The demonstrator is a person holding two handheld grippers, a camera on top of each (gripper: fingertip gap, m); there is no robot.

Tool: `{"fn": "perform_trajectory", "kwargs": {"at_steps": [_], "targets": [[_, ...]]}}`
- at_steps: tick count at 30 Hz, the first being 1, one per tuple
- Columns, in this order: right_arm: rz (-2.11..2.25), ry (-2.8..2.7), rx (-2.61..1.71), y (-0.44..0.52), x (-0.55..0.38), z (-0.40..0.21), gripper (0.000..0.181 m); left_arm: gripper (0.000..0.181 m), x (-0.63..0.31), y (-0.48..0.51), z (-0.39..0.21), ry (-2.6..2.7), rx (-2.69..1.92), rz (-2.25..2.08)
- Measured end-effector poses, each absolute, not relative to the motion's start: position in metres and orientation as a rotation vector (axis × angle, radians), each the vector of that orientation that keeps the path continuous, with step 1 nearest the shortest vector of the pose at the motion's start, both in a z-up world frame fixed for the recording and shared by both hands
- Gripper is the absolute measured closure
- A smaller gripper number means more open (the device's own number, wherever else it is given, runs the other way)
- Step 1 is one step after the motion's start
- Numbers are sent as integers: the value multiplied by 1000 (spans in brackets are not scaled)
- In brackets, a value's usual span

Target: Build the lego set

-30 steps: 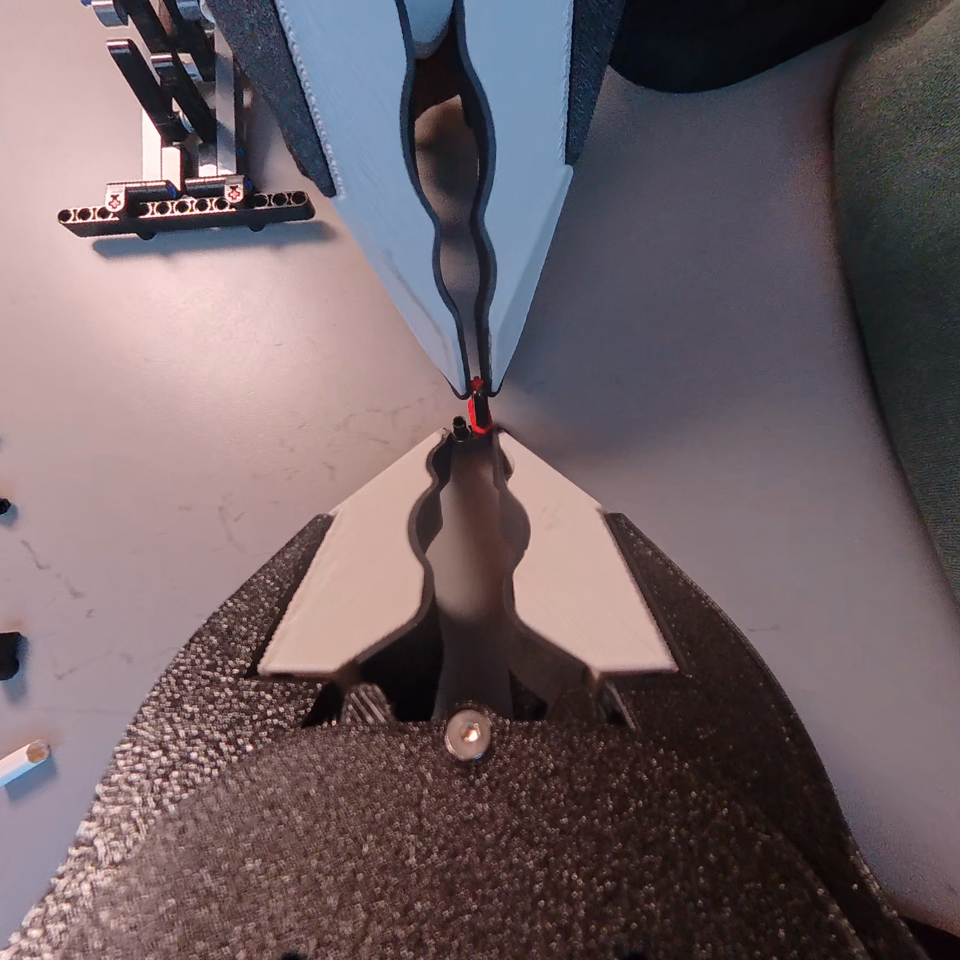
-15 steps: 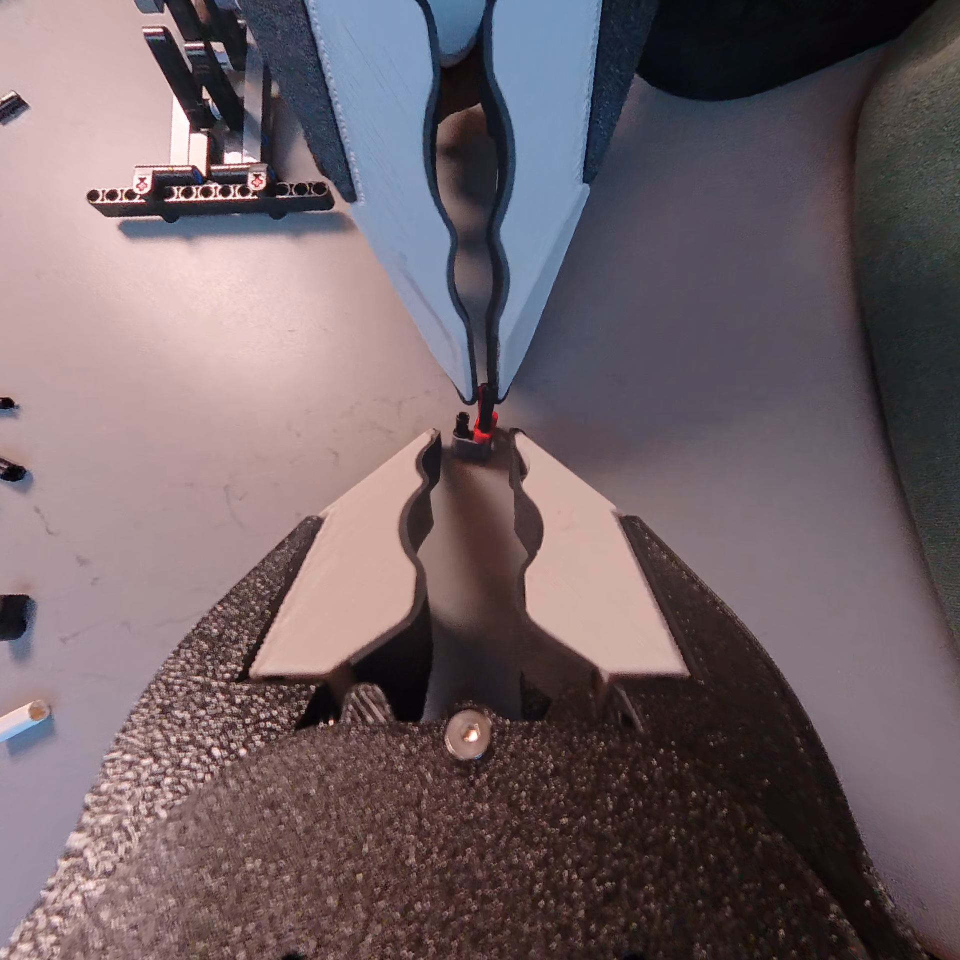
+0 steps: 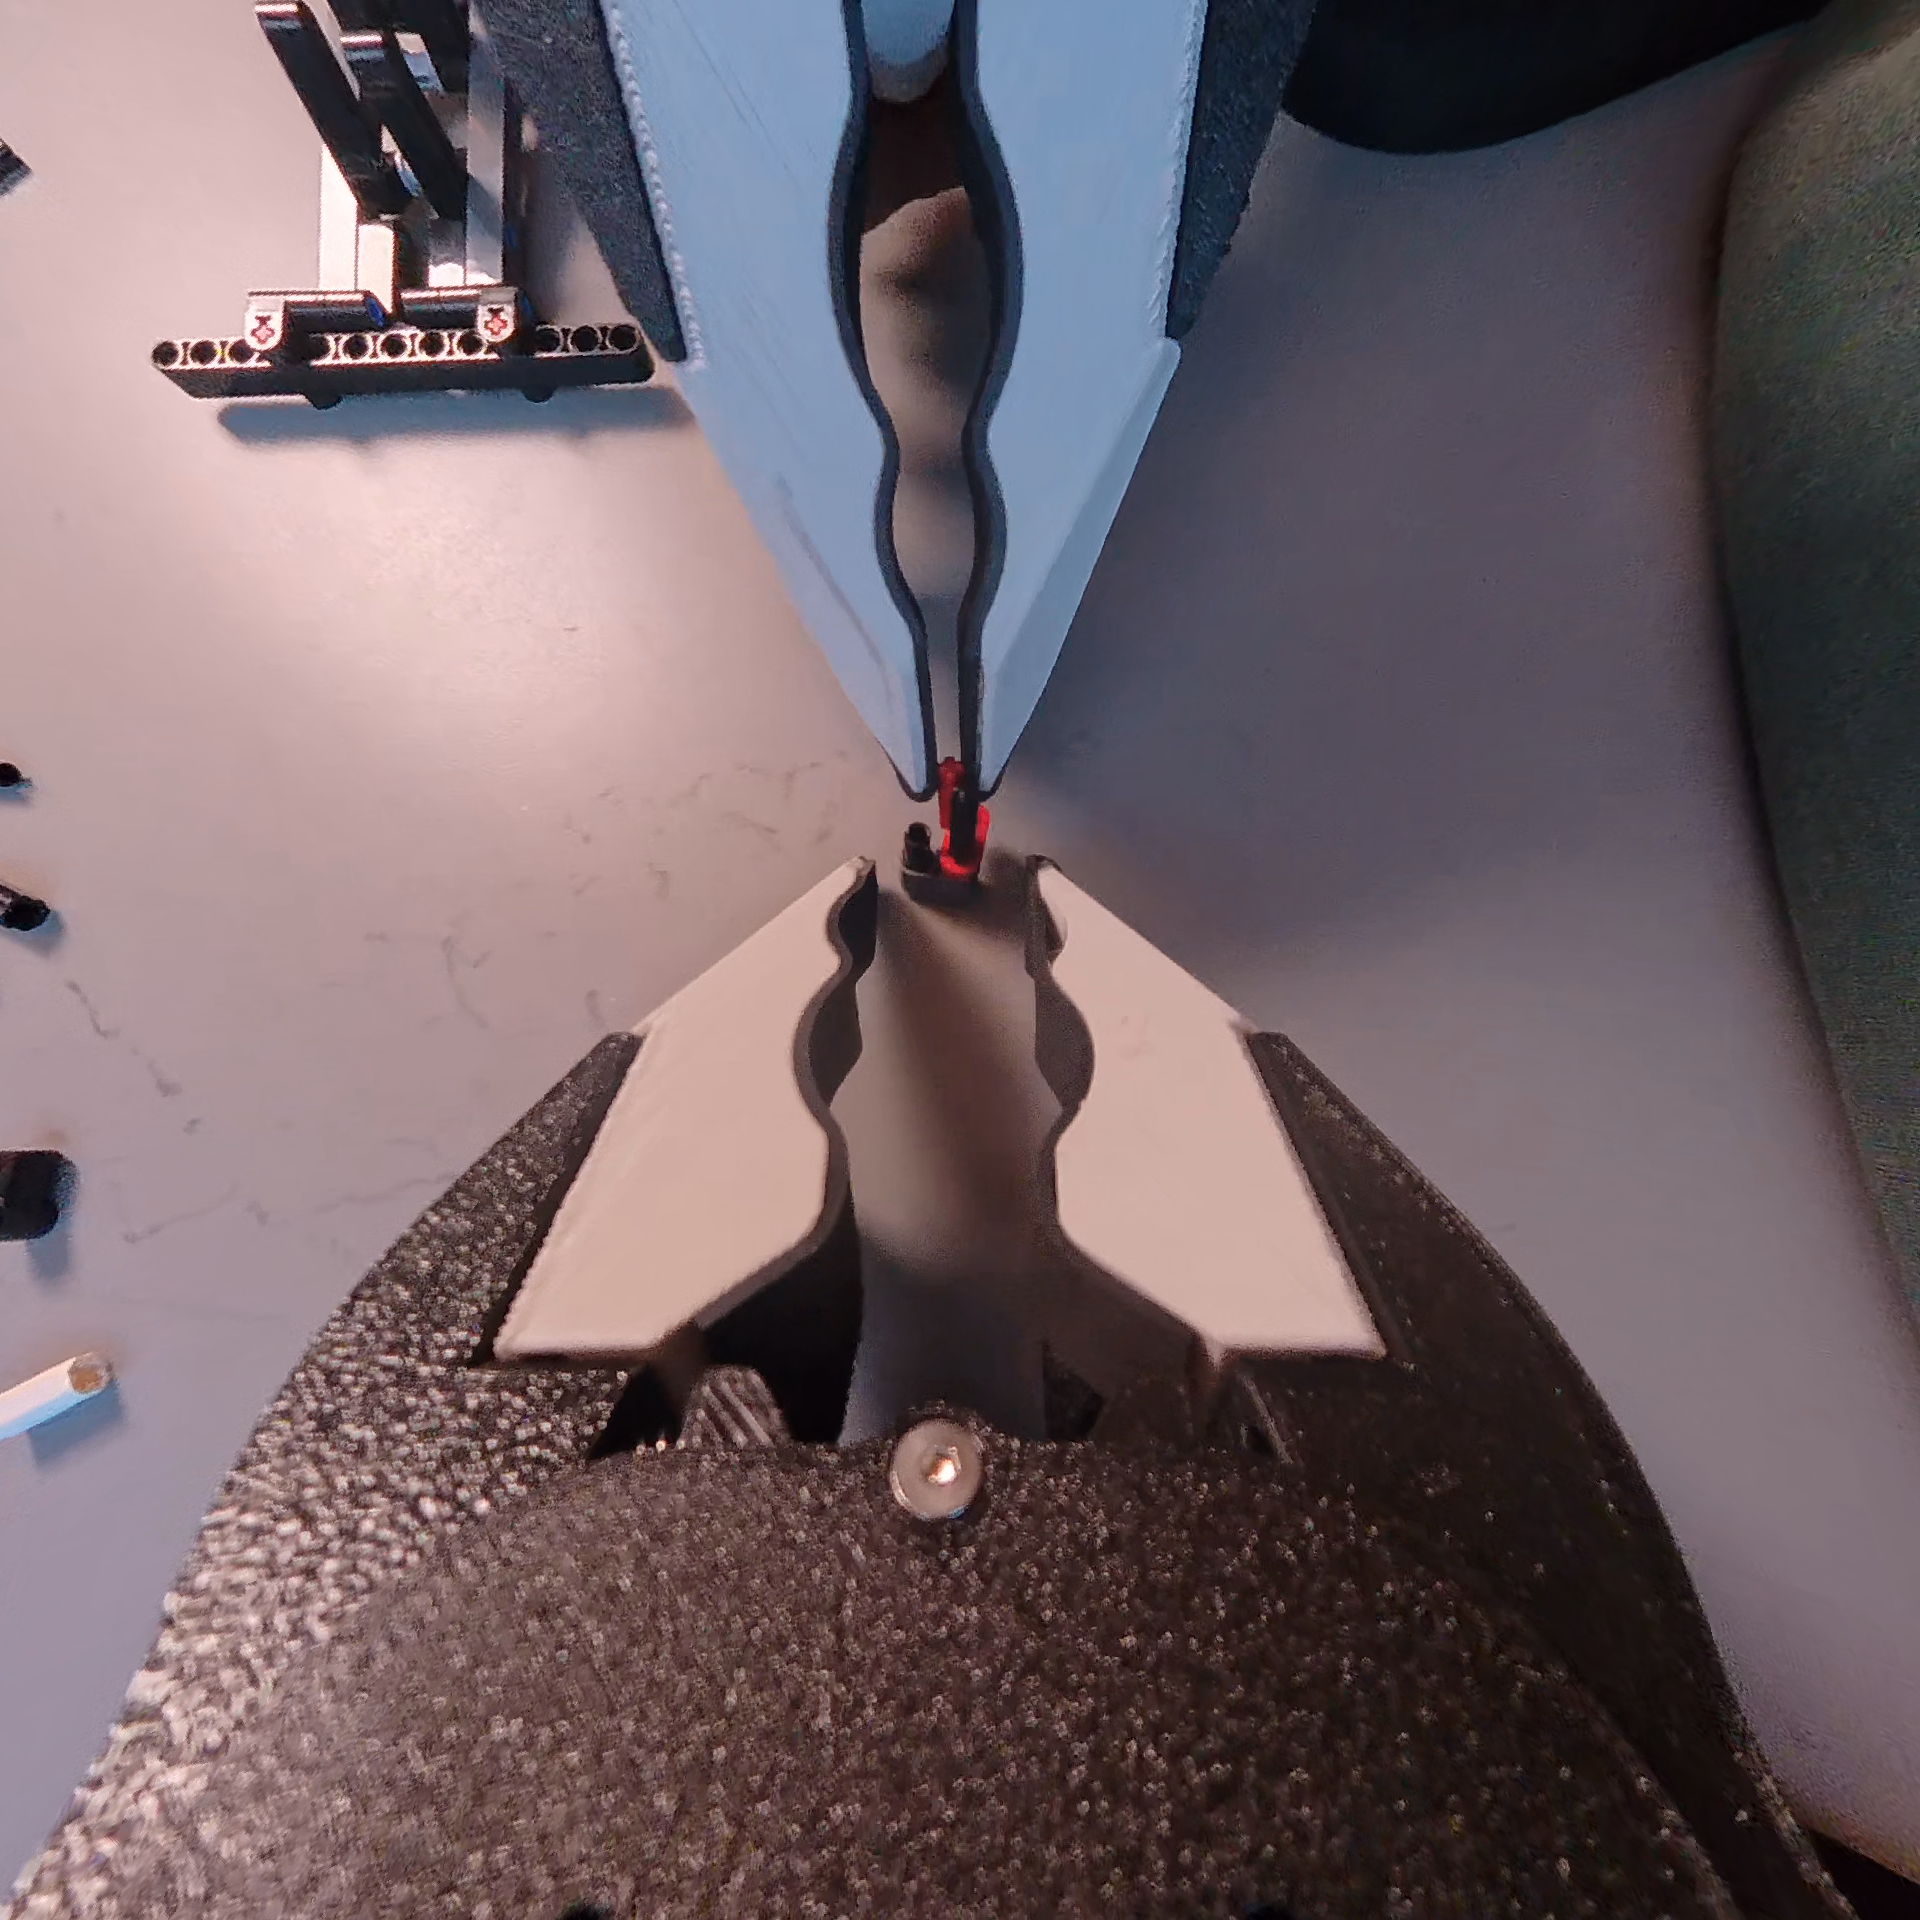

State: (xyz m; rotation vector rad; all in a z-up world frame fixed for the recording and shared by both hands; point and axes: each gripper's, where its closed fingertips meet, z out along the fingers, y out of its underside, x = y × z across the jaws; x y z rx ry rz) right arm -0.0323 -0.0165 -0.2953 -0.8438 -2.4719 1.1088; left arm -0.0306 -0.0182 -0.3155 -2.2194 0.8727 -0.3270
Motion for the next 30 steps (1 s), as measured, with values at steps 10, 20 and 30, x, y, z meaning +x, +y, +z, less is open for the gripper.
{"fn": "perform_trajectory", "kwargs": {"at_steps": [10, 20, 30], "targets": [[1099, -2474, -829, -19, -34, -292, 178, 150, -27, -20, -306, 895, -2148, -390], [1053, -2488, -874, -12, -30, -296, 178, 155, -31, -19, -316, 1034, -2153, -453], [1024, -2492, -852, -14, -42, -303, 178, 150, -35, -21, -314, 958, -2167, -435]]}}
